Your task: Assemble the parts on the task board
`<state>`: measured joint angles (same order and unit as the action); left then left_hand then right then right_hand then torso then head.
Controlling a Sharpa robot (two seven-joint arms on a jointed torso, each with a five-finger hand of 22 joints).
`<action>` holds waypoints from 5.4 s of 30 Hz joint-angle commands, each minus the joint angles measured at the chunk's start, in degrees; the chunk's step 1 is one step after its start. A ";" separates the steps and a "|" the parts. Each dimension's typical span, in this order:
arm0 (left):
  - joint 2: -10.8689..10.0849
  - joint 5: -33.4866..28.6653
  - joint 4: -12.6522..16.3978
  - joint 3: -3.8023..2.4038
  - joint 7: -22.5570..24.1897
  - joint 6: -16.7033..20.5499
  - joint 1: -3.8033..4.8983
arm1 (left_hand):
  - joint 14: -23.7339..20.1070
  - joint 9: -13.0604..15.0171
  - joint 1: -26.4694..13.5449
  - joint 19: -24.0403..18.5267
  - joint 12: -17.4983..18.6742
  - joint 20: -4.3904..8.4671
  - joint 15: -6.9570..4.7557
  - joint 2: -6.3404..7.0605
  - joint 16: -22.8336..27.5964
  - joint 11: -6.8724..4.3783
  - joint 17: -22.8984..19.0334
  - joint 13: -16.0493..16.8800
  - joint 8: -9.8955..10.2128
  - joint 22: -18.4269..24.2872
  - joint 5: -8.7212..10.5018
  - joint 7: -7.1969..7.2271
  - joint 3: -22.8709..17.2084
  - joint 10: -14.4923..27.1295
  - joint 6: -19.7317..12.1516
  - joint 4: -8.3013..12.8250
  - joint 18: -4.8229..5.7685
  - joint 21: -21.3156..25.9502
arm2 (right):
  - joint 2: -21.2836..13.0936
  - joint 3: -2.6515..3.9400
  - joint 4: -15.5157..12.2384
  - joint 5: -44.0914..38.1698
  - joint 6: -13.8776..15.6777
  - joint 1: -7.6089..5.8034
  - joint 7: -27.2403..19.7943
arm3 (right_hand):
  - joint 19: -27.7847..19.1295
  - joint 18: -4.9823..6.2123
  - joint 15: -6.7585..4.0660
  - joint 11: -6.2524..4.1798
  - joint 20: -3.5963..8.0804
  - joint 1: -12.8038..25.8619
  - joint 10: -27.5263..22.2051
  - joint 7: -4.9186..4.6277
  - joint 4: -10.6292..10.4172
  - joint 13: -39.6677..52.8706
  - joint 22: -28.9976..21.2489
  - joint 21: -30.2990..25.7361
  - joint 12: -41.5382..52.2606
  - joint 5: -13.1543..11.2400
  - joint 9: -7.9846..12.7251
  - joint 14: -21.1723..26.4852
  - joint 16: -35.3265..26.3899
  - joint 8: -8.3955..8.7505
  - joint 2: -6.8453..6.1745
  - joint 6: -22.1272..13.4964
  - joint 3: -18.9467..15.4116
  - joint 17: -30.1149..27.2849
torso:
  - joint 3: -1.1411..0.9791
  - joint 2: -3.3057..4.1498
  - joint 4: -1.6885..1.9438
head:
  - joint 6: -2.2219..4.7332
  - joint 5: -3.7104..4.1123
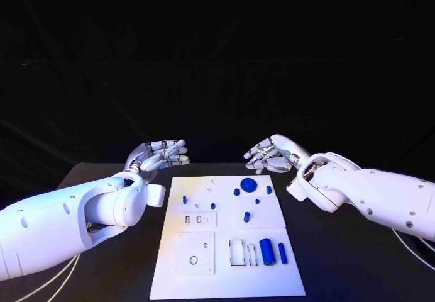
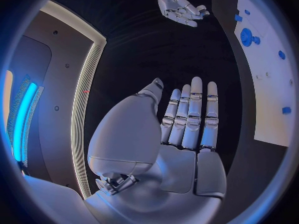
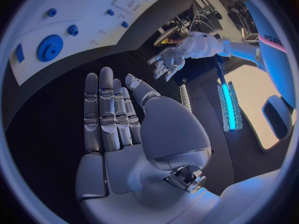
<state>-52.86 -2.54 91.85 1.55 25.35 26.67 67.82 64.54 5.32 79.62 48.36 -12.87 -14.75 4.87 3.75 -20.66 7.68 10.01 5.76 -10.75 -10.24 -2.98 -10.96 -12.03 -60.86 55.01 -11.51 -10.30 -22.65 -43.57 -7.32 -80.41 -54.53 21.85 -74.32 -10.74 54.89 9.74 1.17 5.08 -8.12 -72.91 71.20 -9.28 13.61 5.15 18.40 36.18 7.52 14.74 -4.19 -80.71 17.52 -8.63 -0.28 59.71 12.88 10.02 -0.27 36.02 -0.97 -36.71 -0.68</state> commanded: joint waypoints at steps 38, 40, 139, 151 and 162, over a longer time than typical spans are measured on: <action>-7.96 3.32 11.08 -0.07 -2.69 -7.20 3.53 | 0.41 -1.29 -1.86 1.38 3.79 1.06 -0.15 1.22 -3.58 0.28 3.08 -1.07 2.76 -0.42 -0.09 -0.19 0.92 -0.52 0.74 0.03 -0.15 -1.82 | 3.98 0.00 -2.66 -45.00 -10.33 -2.59 19.52 | 23.43 -4.99 -1.67 -0.92 2.64 2.82 -4.42 1.72 -5.13 4.25 46.63 39.13 -0.98 2.89 -0.21 -6.18 59.58 2.90 -5.36 1.82 2.80 57.89 | 0.56 7.66 1.20 | 1.71 0.85; -8.00 3.29 11.14 -0.07 -2.68 -7.23 3.54 | 0.30 -1.31 -1.88 1.33 3.93 1.05 -0.09 1.17 -3.66 0.35 3.16 -1.10 2.88 -0.41 -0.09 -0.29 0.96 -0.43 0.67 0.07 -0.14 -1.83 | 4.27 -0.01 -2.31 -45.30 -10.42 -2.58 19.64 | 23.37 -4.98 -1.66 -0.91 2.63 2.86 -4.42 1.70 -5.19 4.25 46.59 39.11 -0.96 2.89 -0.21 -6.16 59.59 2.90 -5.36 1.85 2.83 57.86 | 0.58 7.70 1.29 | 1.75 0.88; -8.24 2.48 10.83 -0.25 -5.27 -8.71 4.27 | -2.20 -1.46 -1.59 0.23 5.88 0.71 0.95 0.26 -4.62 1.60 4.31 -1.34 5.06 -0.38 -0.10 -1.81 1.04 1.28 -1.01 1.11 -0.09 -2.15 | 15.63 0.33 7.93 -45.05 -0.33 -1.99 21.04 | 26.14 -6.38 -2.51 -2.08 3.31 0.32 -1.21 2.93 -7.17 3.72 55.85 44.75 0.01 -2.01 -3.03 -6.10 62.72 0.88 -3.17 7.00 9.94 61.04 | 0.73 9.41 2.93 | 1.95 1.46; -8.45 2.48 11.21 -0.25 -5.35 -8.62 4.42 | -2.20 -1.46 -1.59 0.23 5.88 0.71 0.95 0.26 -4.62 1.60 4.31 -1.34 5.06 -0.38 -0.10 -1.81 1.04 1.28 -1.01 1.11 -0.09 -2.15 | 17.20 0.30 9.75 -44.55 -1.01 -1.83 20.46 | 26.26 -6.44 -2.43 -1.98 3.25 0.41 -1.30 2.81 -7.30 3.62 56.19 44.95 -0.15 -1.81 -3.15 -6.04 62.65 1.01 -3.30 6.75 10.19 60.84 | 0.76 9.56 2.97 | 1.80 1.02; -8.50 2.48 11.38 -0.25 -5.32 -8.44 4.71 | -2.30 -1.45 -1.60 0.17 5.93 0.68 0.98 0.22 -4.67 1.65 4.36 -1.34 5.13 -0.37 -0.09 -1.86 1.05 1.33 -1.05 1.13 -0.09 -2.16 | 17.87 0.28 10.33 -43.91 -2.12 -1.66 19.87 | 26.11 -6.39 -2.33 -1.88 3.17 0.76 -1.40 2.76 -7.54 3.53 56.07 44.89 -0.31 -1.68 -3.29 -5.89 62.34 1.14 -3.69 6.52 10.26 60.21 | 0.73 9.63 3.07 | 1.60 1.08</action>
<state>-61.36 -0.01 103.08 1.34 19.78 19.15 72.38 62.68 3.92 77.94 48.94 -7.21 -13.92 5.84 4.52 -24.95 9.44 14.30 4.47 -5.94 -10.58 -2.97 -12.67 -11.00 -59.85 54.13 -10.65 -10.28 -24.63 -25.83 -7.05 -70.14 -98.71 20.67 -76.03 9.77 80.87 3.94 -1.14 3.04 -4.81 -72.13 69.85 -6.63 6.15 8.67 74.54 80.87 7.51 12.76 -6.69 -83.93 80.02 -7.30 -3.36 66.41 22.87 70.32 0.48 45.60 1.99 -35.08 0.41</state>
